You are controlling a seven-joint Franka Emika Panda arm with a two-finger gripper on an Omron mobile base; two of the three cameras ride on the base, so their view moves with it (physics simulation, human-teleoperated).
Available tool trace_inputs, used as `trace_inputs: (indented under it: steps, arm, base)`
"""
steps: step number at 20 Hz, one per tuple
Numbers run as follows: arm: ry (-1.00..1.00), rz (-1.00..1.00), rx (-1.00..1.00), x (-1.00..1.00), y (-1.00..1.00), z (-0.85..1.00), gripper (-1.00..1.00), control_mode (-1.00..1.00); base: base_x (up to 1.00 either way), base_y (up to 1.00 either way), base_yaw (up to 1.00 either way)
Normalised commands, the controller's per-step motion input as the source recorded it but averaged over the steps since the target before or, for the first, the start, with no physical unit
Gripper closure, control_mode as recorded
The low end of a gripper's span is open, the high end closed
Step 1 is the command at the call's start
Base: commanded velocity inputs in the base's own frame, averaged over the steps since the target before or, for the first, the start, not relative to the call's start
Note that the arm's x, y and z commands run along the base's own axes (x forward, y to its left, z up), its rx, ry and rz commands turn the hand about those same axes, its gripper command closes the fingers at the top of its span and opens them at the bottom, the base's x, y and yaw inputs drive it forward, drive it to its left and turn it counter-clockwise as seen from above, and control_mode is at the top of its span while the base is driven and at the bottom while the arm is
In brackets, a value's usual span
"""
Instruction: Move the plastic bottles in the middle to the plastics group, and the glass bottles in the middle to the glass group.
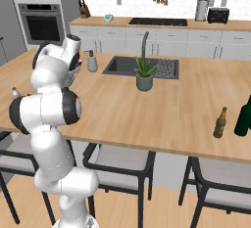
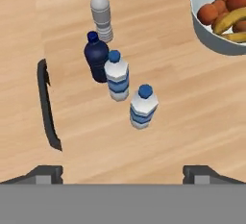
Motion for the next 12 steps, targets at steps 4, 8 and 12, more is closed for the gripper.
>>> trace_inputs:
  steps: [4, 8, 12]
  arm:
    - [0.00, -0.45, 0.08, -0.73, -0.85, 0.00, -1.00, -1.00]
    - [0.00, -0.45, 0.08, -0.68, -0.81, 0.00, -1.00, -1.00]
    - [0.00, -0.42, 0.08, -0.70, -0.78, 0.00, -1.00, -1.00]
  base:
    - [0.00, 0.00, 0.00]
    - [0.00, 0.00, 0.00]
    - [0.00, 0.00, 0.00]
